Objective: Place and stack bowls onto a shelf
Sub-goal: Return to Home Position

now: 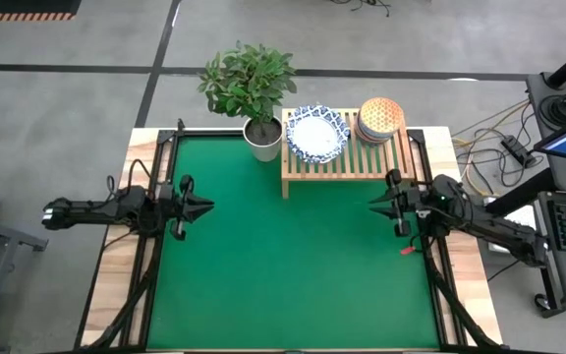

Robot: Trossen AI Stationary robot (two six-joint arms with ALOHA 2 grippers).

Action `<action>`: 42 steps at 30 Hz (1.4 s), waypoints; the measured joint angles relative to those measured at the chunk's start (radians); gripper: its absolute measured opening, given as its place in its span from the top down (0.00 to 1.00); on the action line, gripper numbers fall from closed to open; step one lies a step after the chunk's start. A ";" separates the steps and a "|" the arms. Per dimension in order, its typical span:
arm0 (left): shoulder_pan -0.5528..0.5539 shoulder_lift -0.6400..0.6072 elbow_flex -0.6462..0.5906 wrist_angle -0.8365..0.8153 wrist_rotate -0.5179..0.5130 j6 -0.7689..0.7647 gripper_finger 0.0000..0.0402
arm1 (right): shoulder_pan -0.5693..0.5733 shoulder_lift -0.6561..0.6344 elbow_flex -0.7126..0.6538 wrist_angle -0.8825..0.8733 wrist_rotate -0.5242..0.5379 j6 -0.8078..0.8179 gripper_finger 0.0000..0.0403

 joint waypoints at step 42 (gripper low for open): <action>0.000 0.016 0.000 0.001 0.000 0.000 0.91 | 0.000 0.224 -0.002 0.211 0.327 0.006 0.83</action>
